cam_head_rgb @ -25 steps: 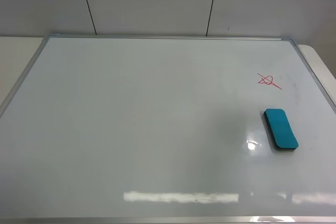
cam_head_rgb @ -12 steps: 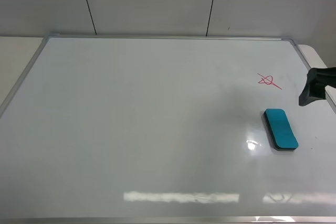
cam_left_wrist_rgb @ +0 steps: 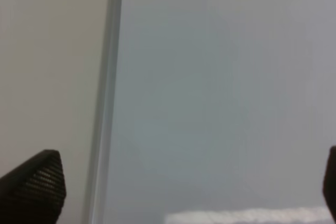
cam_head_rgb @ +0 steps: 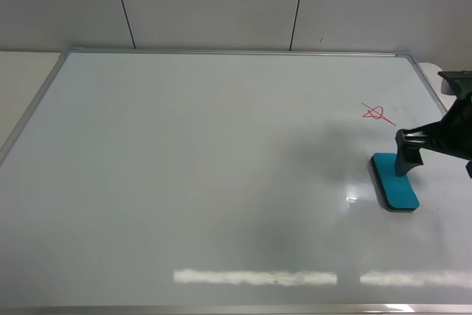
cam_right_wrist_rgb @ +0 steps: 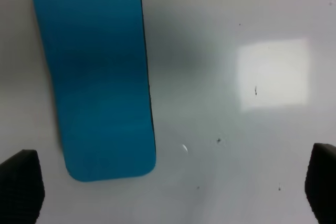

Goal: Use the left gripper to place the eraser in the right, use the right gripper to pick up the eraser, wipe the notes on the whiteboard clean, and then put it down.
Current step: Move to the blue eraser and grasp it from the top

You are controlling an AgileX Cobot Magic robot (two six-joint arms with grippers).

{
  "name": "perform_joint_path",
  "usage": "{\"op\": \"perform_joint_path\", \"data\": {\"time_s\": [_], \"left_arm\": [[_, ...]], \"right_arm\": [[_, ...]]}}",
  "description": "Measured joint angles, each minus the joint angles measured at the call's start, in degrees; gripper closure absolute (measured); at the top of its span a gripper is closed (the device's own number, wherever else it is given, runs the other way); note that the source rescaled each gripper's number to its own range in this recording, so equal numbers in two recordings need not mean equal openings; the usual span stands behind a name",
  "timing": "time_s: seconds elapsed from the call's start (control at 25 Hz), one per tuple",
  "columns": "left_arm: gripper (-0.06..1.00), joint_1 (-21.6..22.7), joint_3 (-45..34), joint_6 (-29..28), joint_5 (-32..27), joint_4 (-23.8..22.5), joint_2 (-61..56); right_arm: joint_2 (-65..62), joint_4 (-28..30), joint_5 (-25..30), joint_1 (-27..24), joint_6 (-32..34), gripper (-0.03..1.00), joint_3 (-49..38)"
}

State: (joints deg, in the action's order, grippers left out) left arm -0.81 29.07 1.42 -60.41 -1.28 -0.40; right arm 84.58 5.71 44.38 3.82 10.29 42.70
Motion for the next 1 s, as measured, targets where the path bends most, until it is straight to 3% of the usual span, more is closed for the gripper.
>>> {"op": "perform_joint_path", "data": {"time_s": [0.2,1.0], "left_arm": [[-0.05,0.0,0.0,0.0,0.0,0.0,0.0],[-0.05,0.0,0.0,0.0,0.0,0.0,0.0]], "right_arm": [[3.78,0.05,-4.59,0.0,0.0,-0.03,0.16],[10.94,-2.33,-11.8,3.54,0.83,-0.03,0.34]]}}
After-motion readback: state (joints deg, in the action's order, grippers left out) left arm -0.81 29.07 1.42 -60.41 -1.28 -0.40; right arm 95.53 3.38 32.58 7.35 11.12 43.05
